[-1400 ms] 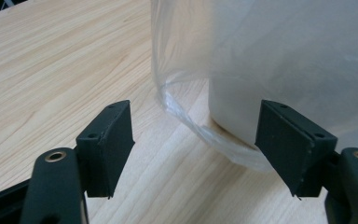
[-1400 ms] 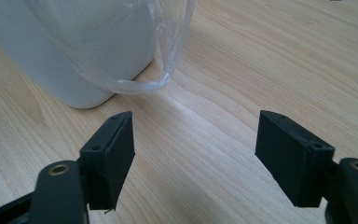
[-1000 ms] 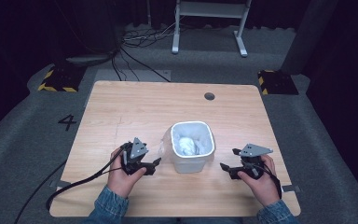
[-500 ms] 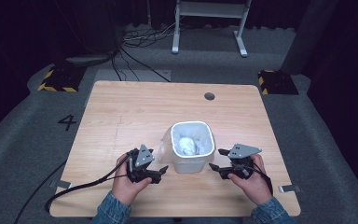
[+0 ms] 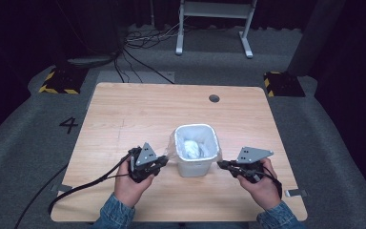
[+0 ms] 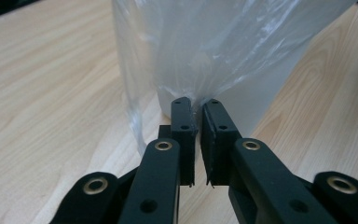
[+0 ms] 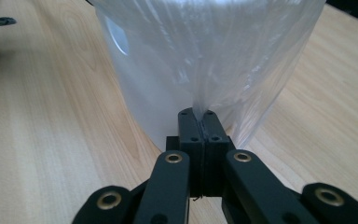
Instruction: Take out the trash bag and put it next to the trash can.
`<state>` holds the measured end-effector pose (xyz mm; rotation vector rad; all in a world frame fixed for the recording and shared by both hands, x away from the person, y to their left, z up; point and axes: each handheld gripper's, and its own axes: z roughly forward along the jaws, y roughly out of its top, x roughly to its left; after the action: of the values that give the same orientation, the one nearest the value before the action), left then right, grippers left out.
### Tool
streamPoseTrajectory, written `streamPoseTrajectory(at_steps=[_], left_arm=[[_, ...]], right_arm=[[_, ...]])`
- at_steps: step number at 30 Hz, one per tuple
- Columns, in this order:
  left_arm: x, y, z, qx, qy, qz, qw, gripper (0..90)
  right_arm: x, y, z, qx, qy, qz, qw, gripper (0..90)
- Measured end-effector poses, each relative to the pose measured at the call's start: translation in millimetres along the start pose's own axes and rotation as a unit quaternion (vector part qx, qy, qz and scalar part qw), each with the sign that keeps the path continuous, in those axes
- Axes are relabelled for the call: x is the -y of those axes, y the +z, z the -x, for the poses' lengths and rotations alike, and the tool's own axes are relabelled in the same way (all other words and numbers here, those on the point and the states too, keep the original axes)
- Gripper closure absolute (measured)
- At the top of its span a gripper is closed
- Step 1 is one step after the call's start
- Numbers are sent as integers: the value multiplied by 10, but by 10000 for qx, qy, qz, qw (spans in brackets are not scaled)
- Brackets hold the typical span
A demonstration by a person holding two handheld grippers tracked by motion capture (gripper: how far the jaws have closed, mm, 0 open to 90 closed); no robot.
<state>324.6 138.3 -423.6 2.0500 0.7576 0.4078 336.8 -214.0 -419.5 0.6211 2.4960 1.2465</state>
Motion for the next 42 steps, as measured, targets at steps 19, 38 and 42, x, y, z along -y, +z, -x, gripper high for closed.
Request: streamPoseTrajectory(at_steps=[19,38,42], left_arm=[[-241,-278,-154,-33,43,834,9965,885],[-228,-6,-350,-437,-46,452,9980,887],[-159,129,-398,-302,-143,260,9991,891]], right_arm=[[-550,-470,87,74,-174,637,9978,900],[-451,-196,443,52,454,348,9983,900],[-343,-28,520,-5,617,157,9980,900]])
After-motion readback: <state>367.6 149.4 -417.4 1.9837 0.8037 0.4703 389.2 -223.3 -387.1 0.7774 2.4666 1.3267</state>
